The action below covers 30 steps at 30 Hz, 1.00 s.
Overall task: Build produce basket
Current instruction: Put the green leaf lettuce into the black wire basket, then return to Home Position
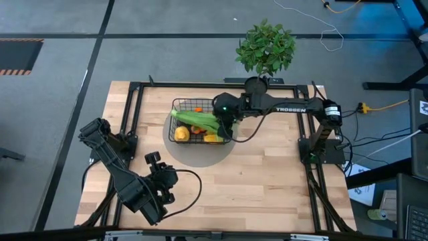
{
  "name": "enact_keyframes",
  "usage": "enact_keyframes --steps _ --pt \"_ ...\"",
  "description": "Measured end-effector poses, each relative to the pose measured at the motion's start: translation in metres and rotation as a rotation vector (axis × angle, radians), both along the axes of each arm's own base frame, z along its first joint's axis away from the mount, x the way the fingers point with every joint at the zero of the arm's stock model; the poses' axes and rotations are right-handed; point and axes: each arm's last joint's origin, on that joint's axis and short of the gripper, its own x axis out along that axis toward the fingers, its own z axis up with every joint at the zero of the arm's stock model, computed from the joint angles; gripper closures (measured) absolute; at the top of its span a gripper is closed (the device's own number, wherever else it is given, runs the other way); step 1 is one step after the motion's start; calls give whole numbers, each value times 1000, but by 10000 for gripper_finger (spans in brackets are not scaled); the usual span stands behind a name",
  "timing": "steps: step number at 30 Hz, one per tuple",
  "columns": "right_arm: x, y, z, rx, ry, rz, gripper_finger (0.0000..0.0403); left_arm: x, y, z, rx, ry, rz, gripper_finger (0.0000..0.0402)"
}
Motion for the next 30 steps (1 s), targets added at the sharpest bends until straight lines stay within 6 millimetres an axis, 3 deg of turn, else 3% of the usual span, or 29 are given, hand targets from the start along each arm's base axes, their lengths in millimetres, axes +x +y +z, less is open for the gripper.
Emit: enact_keyframes --steps 10,17,23,30 --pt "-6 -1 -4 41 64 -36 200 0 0 0 0 0 0 282" --pt "-18 1 -3 73 152 -88 194 0 0 0 0 1 -1 282" --pt "-23 2 43 75 50 -105 213 0 0 0 3 -2 0 282" --pt "-56 21 95 168 202 -155 219 0 0 0 12 26 -28 282"
